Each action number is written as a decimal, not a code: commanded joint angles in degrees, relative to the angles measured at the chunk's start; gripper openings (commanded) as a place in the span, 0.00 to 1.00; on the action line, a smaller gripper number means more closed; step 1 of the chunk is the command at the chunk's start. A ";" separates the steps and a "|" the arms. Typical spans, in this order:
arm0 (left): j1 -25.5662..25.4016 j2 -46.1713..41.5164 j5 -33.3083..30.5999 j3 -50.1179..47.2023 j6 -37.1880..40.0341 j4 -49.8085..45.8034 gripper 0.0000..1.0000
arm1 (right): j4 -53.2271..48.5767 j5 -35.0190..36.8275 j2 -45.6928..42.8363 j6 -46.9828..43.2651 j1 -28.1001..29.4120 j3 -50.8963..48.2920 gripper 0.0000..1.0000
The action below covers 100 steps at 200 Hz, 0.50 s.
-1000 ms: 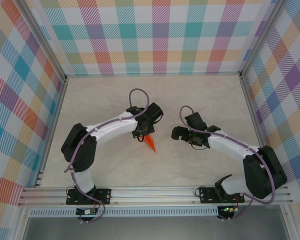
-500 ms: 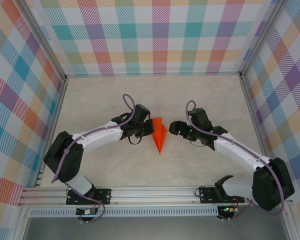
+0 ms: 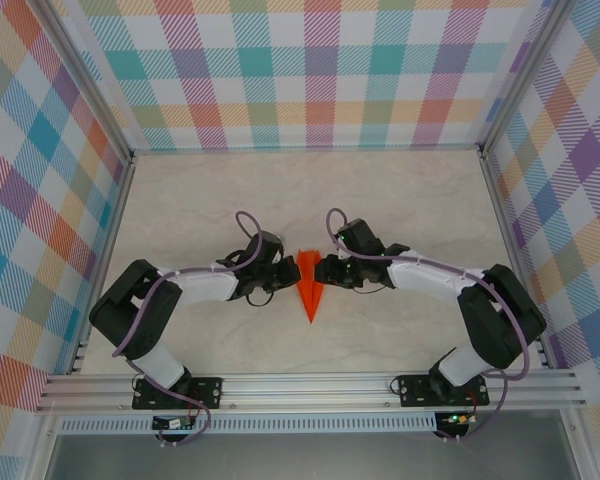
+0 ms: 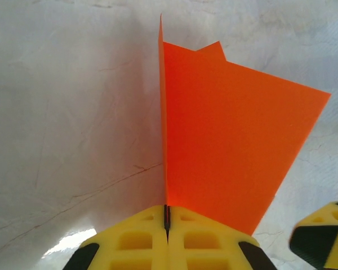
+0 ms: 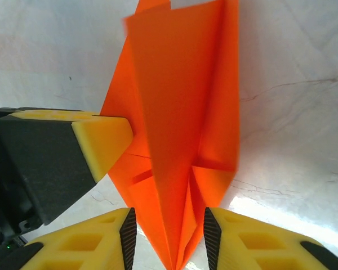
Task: Fold a paper plane with a square sheet of paper (pick it up from the middle)
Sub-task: Turn over a paper plane at the center of the table.
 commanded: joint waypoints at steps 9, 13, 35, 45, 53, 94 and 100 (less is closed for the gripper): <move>0.89 -0.94 0.36 -1.58 -0.27 3.52 0.01 | -0.08 -1.29 3.55 -2.61 0.89 3.55 0.35; 0.89 -1.05 0.29 -1.71 -0.38 3.72 0.01 | -0.26 -1.23 3.95 -2.75 0.96 3.78 0.35; 0.96 -1.22 -0.24 -2.18 -0.76 3.85 0.01 | -1.93 0.36 5.62 -2.82 1.31 4.70 0.37; 0.95 -1.23 -0.41 -2.27 -0.78 3.84 0.01 | -2.35 0.70 6.23 -2.78 1.53 4.84 0.39; 0.98 -1.14 -0.47 -2.36 -0.77 3.93 0.02 | -2.31 0.57 6.58 -2.77 1.66 4.80 0.41; 0.98 -1.23 -0.73 -2.53 -0.91 4.10 0.02 | -0.21 -2.59 6.12 -1.71 2.62 2.84 0.46; 0.98 -1.23 -0.77 -2.54 -1.01 4.15 0.01 | -0.07 -2.78 6.02 -1.43 2.71 2.49 0.46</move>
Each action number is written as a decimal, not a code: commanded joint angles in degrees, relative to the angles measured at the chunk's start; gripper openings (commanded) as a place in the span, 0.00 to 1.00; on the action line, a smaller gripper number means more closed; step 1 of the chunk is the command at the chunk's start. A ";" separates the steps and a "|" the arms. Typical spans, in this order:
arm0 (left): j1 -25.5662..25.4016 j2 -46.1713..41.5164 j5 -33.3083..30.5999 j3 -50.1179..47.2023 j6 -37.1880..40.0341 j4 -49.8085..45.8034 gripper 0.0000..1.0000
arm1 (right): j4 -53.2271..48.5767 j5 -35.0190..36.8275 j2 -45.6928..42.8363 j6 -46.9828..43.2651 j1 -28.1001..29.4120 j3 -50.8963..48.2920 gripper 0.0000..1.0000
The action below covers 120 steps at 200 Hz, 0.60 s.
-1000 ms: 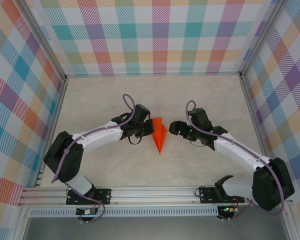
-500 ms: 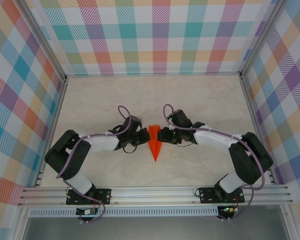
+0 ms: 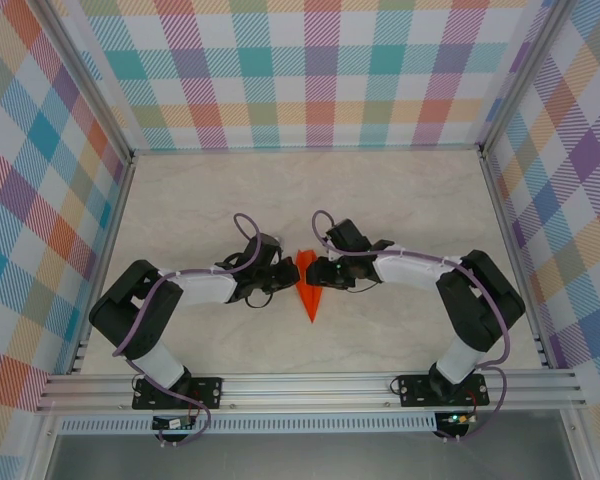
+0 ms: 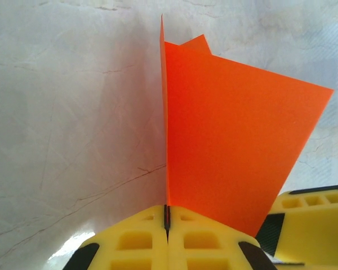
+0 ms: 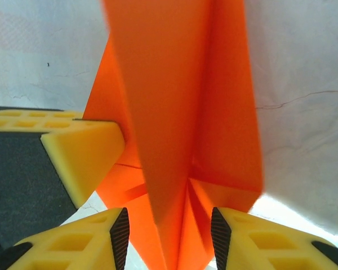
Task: Fold a paper plane with a square sheet of paper (pick it up from the middle)
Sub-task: Turn over a paper plane at the center of the table, then move the paper plane to the top-center of the table.
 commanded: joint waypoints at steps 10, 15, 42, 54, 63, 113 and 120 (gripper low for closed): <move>0.66 -1.25 -0.75 -1.07 -0.82 1.20 0.01 | 0.70 -2.41 -0.59 0.84 0.93 -1.66 0.47; 0.67 -1.23 -0.80 -1.07 -0.85 1.20 0.01 | 0.65 -2.50 -0.69 1.02 1.10 -1.77 0.47; 0.69 -1.36 -0.83 -1.12 -0.86 1.25 0.01 | -0.36 -2.30 -1.06 1.75 1.78 -2.55 0.49; 0.61 -1.44 -0.76 -1.16 -0.85 1.35 0.01 | -0.37 -1.89 -1.33 1.94 1.98 -3.07 0.50; 0.66 -1.58 -0.67 -1.25 -0.87 1.46 0.01 | -0.39 -2.13 -1.24 1.99 2.06 -3.18 0.50; 0.65 -1.91 -1.03 -1.43 -0.84 1.28 0.01 | 2.57 -4.31 -2.17 4.74 3.58 -5.17 0.49; 0.65 -1.85 -1.02 -1.53 -0.88 1.33 0.01 | 2.54 -4.11 -2.35 5.33 3.83 -5.51 0.49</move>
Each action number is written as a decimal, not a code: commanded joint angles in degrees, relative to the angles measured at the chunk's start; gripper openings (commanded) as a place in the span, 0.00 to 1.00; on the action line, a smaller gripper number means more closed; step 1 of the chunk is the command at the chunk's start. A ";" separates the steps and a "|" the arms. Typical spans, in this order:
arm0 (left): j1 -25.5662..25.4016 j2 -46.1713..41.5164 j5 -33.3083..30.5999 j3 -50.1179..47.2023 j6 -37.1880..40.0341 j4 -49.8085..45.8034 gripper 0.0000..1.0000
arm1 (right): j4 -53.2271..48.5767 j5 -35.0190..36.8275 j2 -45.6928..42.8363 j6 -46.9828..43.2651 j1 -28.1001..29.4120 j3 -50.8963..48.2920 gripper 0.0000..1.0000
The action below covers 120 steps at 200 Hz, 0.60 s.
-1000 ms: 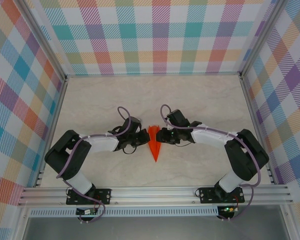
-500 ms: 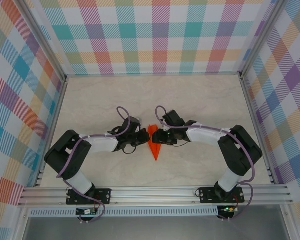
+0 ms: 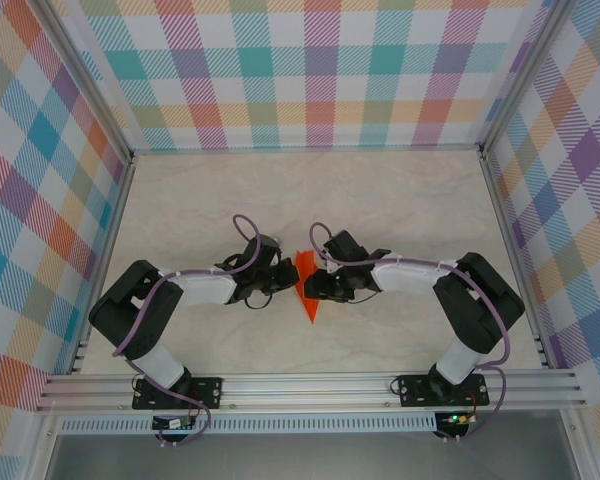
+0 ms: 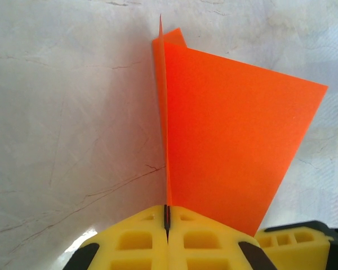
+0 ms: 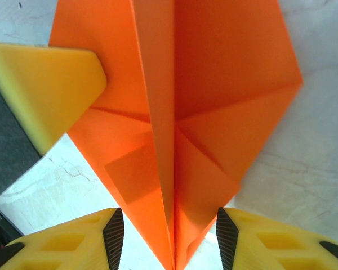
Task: Fold a paper plane with a square sheet of paper (pick it up from the middle)
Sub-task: Move the paper plane to the top-center of the table.
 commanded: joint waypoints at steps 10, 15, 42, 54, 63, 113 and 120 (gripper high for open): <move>0.65 -1.78 -0.69 -0.90 -0.44 1.22 0.01 | 1.77 -1.62 -2.09 3.27 1.52 -1.94 0.49; 0.65 -1.74 -0.65 -0.91 -0.45 1.30 0.01 | 2.28 -1.68 -2.29 3.66 1.70 -2.39 0.49; 0.67 -1.69 -0.60 -0.99 -0.48 1.40 0.01 | 3.49 -1.24 -2.59 4.59 2.37 -3.27 0.48; 0.65 -1.77 -0.60 -1.02 -0.45 1.40 0.01 | 4.14 -1.18 -2.47 5.04 2.46 -3.42 0.48; 0.66 -1.82 -0.73 -1.09 -0.55 1.40 0.01 | 4.44 -1.11 -2.33 5.35 2.50 -3.41 0.48; 0.65 -2.65 -0.52 -1.59 -0.69 1.48 0.01 | 5.88 -0.03 -1.75 5.64 2.76 -3.15 0.45; 0.65 -2.73 -0.36 -1.65 -0.70 1.57 0.01 | 5.69 0.12 -1.57 5.15 2.84 -2.73 0.44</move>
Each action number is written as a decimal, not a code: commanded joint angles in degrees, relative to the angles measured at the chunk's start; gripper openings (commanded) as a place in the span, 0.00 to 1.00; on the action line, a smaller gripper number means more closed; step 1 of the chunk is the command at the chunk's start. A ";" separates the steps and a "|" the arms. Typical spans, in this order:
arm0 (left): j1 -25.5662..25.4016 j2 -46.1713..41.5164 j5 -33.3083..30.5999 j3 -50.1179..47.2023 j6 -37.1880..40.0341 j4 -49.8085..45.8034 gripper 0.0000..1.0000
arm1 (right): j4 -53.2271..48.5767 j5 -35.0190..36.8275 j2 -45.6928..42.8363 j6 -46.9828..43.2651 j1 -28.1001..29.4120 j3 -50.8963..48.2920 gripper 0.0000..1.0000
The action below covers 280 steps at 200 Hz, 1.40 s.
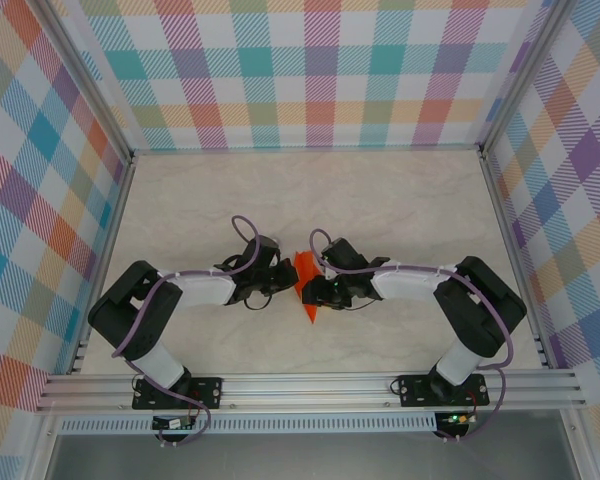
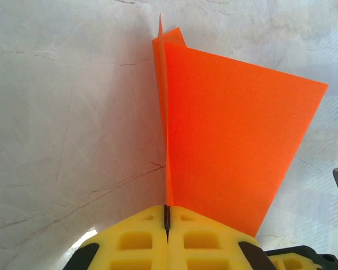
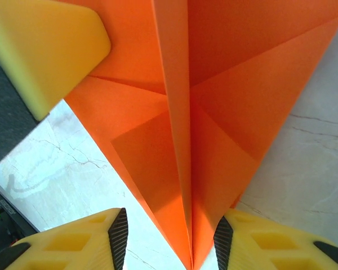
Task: Fold a paper plane with a square sheet of paper (pick it up from the middle)
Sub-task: Move the paper plane to the top-center of the table.
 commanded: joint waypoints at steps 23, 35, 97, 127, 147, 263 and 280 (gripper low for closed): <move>0.65 -2.29 0.35 -0.97 -0.06 1.81 0.01 | -0.61 2.76 0.33 -2.40 1.32 1.75 0.42; 0.65 -2.38 0.62 -0.97 -0.09 1.91 0.01 | -1.89 4.23 0.83 -3.34 1.55 2.59 0.42; 0.65 -2.46 1.46 -1.06 -0.19 2.63 0.01 | -2.44 5.13 3.24 -4.54 2.07 4.82 0.45; 0.67 -2.47 1.47 -1.06 0.01 2.54 0.01 | -3.19 6.30 3.89 -4.40 2.16 5.46 0.43; 0.63 -2.42 1.40 -1.06 0.03 2.45 0.01 | -3.63 7.40 3.72 -4.06 2.24 5.69 0.40; 0.65 -2.20 0.89 -1.25 0.05 2.10 0.02 | -4.45 8.64 4.56 -3.11 2.27 7.18 0.21; 0.65 -2.28 0.80 -1.25 -0.02 2.01 0.02 | -4.39 8.56 5.09 -3.13 2.25 7.68 0.21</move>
